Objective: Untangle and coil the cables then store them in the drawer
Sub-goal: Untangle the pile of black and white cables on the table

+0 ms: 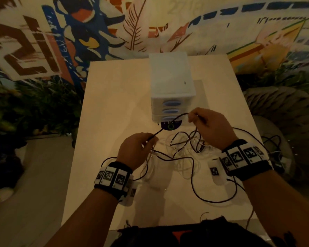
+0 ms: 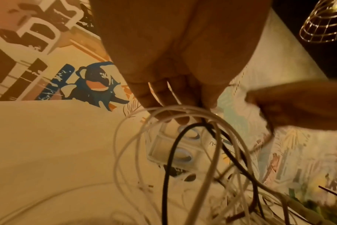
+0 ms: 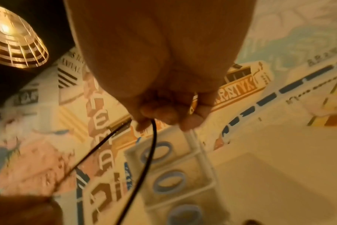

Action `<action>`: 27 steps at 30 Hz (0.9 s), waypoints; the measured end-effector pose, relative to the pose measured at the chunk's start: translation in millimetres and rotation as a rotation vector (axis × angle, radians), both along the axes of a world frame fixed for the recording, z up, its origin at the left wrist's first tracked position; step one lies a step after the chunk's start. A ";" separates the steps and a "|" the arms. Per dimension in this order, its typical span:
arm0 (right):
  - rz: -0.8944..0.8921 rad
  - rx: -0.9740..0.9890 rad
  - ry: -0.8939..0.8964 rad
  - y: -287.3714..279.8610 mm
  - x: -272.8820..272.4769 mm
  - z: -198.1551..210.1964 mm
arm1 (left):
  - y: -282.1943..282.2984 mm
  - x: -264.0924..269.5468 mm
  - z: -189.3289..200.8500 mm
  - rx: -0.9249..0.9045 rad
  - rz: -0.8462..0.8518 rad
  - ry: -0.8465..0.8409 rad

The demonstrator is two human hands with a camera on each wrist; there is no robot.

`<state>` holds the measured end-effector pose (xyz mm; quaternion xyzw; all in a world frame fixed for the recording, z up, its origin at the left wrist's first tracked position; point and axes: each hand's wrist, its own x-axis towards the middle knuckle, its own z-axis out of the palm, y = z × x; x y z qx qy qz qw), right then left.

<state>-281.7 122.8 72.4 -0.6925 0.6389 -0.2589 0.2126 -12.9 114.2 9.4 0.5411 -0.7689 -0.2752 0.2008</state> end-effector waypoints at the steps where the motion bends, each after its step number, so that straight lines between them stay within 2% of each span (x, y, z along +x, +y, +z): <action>1: -0.021 0.121 0.061 1.1 -6.9 -6.6 | -0.5 1.4 2.4 -0.018 -0.016 0.026; 3: -0.050 0.273 0.168 6.0 -15.7 -16.1 | -0.6 2.2 8.2 -0.068 -0.040 0.017; 4: -0.044 0.222 0.179 8.4 -17.5 -16.2 | -0.7 1.5 9.7 -0.091 -0.048 -0.023; 6: 0.079 0.026 0.096 11.5 -5.8 -6.8 | 1.3 -2.6 9.8 -0.129 -0.066 -0.123; 8: 0.236 0.026 0.027 11.3 25.4 9.9 | 4.6 -9.0 10.5 -0.153 -0.075 -0.149; 9: 0.292 0.108 0.050 8.8 42.5 14.0 | 5.9 -10.7 10.4 -0.165 -0.069 -0.142; 12: 0.374 0.369 0.283 -3.8 75.3 13.3 | 10.0 -10.9 12.5 -0.131 -0.049 -0.160; 14: 0.385 0.348 0.381 -7.8 78.4 15.4 | 13.4 -7.8 10.1 -0.058 -0.035 -0.145; 16: 0.387 0.242 0.405 -8.6 78.8 21.3 | 17.8 -7.5 8.1 0.010 -0.013 -0.127; 20: 0.407 0.050 0.233 -13.3 86.7 24.8 | 22.0 -12.9 0.6 0.047 0.039 -0.136; 22: 0.356 -0.042 0.134 -18.1 89.5 28.4 | 19.4 -12.7 -2.2 0.061 0.023 -0.077; 24: 0.313 -0.088 0.032 -19.0 88.8 32.5 | 19.6 -11.8 -7.2 0.153 0.021 -0.014; 27: 0.223 -0.145 -0.139 -20.0 79.5 39.2 | 22.6 -6.1 -18.0 0.236 0.004 -0.056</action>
